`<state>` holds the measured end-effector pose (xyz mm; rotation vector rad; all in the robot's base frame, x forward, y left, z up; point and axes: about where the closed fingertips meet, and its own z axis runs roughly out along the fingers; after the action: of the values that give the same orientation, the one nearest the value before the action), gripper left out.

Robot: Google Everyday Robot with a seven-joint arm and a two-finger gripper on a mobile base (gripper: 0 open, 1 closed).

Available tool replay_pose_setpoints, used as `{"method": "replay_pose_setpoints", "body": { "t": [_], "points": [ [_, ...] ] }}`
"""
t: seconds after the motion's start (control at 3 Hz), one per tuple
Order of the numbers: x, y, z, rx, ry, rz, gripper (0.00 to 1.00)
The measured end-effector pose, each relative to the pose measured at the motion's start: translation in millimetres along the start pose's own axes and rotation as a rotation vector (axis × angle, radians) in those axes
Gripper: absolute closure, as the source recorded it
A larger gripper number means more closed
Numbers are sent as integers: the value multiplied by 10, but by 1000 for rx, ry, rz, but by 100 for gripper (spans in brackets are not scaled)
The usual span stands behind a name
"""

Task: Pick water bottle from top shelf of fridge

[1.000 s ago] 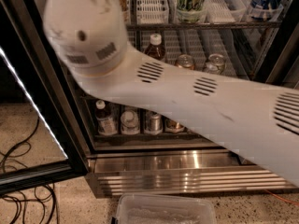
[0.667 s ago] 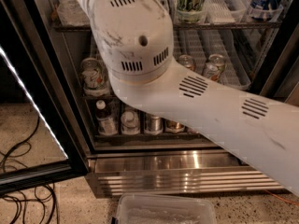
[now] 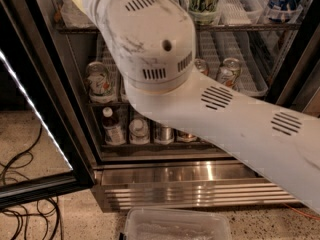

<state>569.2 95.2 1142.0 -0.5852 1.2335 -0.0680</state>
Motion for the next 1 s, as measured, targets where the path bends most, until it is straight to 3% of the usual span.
{"method": "replay_pose_setpoints", "body": {
  "t": [0.33,0.67,1.0],
  "points": [
    [288,11,-184,-47,47,11,100],
    [646,-141,-320,-73,88,-16,100],
    [948,-294,-317,-71,105,-10,100]
  ]
}}
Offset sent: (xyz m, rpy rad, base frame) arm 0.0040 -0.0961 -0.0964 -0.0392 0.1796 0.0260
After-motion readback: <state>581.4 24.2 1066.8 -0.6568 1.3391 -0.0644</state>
